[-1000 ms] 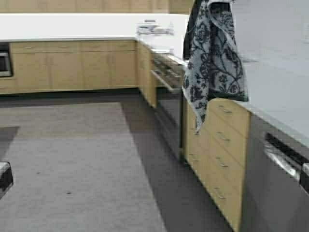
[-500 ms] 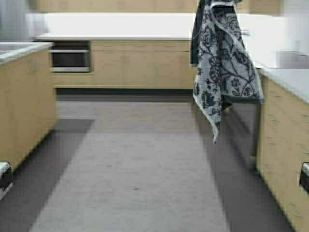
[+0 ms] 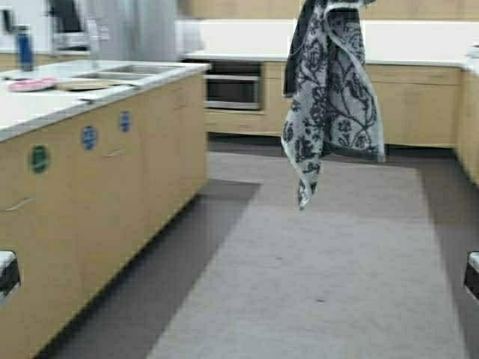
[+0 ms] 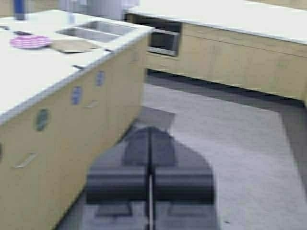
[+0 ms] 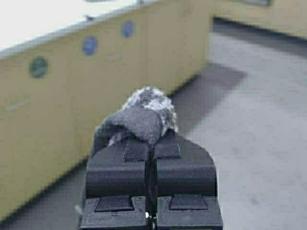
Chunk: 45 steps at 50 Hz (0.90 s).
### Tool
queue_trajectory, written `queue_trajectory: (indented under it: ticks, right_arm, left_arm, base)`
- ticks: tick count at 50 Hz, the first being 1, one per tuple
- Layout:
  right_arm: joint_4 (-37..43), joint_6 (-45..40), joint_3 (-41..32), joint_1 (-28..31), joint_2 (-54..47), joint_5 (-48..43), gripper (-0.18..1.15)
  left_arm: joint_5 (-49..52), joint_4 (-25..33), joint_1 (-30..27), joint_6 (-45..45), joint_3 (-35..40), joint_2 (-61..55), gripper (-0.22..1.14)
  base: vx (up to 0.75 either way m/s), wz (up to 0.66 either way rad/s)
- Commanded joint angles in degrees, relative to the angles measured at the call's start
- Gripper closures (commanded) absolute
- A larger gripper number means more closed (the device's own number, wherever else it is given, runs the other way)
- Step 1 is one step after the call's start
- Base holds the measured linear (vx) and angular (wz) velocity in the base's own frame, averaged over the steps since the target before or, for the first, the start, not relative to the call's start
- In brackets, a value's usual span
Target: Get the cloth and wipe up the spill under the wine glass
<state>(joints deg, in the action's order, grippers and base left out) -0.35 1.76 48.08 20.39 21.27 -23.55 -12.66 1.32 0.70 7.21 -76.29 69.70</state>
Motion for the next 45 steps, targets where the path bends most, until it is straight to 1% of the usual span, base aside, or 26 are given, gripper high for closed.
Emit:
queue_trajectory:
  ticks: [1, 10, 25, 45]
  right_arm:
    - [0.1, -0.9, -1.1, 0.2, 1.1, -0.8, 0.91]
    - [0.1, -2.5, -1.2, 0.1, 1.1, -0.8, 0.91]
    - [0.1, -2.6, -1.4, 0.2, 1.7, -0.8, 0.91]
    - [0.1, -2.6, -1.8, 0.2, 3.7, -1.3, 0.91]
  left_arm:
    - [-0.3, 0.1, -0.1, -0.3, 0.8, -1.2, 0.88]
    - [-0.6, 0.1, -0.1, -0.4, 0.9, -2.1, 0.88]
    - [-1.2, 0.1, -0.1, -0.4, 1.1, -2.8, 0.88]
    - [-1.6, 0.0, -0.1, -0.4, 1.1, -2.8, 0.88]
  base:
    - [0.08, 0.44]
    - [0.08, 0.45]
    - [0.09, 0.41]
    - [0.14, 0.26]
